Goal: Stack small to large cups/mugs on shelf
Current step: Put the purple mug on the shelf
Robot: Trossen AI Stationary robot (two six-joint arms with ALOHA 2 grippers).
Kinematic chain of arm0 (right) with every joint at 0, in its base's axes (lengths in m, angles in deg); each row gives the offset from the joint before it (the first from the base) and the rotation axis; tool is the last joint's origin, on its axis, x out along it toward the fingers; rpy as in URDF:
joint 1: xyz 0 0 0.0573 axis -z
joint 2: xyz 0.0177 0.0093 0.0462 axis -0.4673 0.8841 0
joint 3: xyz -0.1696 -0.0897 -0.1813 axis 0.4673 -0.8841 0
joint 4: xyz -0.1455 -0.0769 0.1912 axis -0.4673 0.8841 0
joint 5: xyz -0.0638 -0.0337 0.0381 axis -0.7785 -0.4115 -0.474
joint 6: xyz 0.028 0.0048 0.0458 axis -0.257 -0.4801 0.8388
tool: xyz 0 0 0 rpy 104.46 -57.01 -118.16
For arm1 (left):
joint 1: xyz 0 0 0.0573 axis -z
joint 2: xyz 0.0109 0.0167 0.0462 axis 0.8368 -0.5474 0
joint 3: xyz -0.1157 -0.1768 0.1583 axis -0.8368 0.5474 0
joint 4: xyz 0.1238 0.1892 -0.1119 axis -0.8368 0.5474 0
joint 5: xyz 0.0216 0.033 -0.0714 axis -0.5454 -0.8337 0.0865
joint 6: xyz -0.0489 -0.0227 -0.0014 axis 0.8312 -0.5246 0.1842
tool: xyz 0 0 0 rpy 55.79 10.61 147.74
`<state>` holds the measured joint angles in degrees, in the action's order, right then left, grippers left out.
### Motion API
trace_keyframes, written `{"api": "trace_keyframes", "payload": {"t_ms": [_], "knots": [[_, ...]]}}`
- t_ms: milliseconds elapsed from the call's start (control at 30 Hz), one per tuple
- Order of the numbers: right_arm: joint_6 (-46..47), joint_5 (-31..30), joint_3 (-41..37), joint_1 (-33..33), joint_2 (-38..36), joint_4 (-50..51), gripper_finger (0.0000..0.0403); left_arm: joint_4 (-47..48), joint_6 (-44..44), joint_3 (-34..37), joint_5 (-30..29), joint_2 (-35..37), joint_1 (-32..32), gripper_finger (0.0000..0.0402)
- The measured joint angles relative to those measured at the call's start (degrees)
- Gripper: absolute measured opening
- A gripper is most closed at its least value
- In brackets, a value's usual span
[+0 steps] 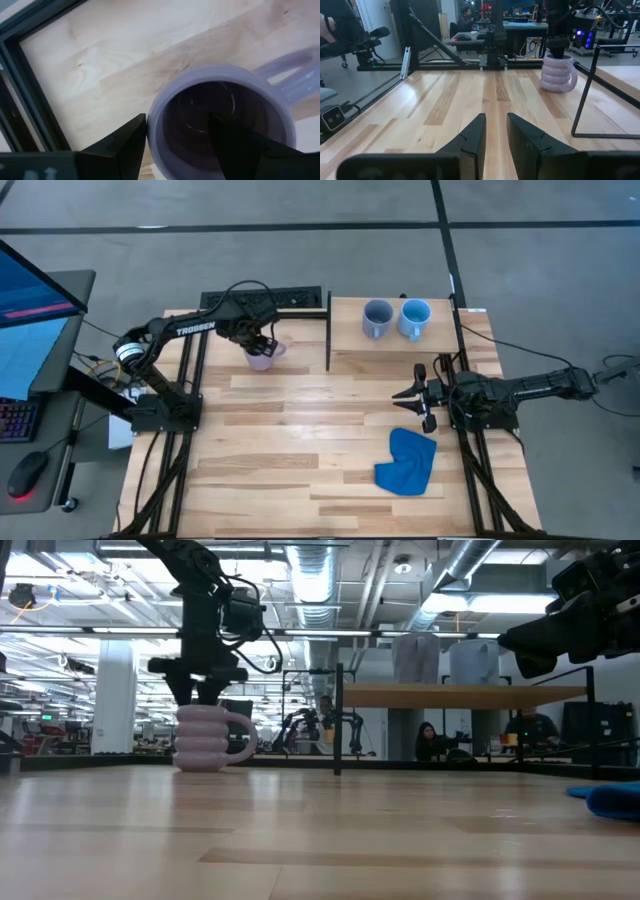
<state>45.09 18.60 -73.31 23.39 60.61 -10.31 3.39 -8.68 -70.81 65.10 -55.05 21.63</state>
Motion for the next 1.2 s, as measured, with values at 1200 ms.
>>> {"api": "trace_keyframes", "payload": {"t_ms": [1200], "knots": [[0.0, 0.1, 0.0, 0.0, 0.0, 0.0, 0.0099, -0.7, -2.9, 0.0, -1.5, 0.1, 0.0, 0.0071]]}}
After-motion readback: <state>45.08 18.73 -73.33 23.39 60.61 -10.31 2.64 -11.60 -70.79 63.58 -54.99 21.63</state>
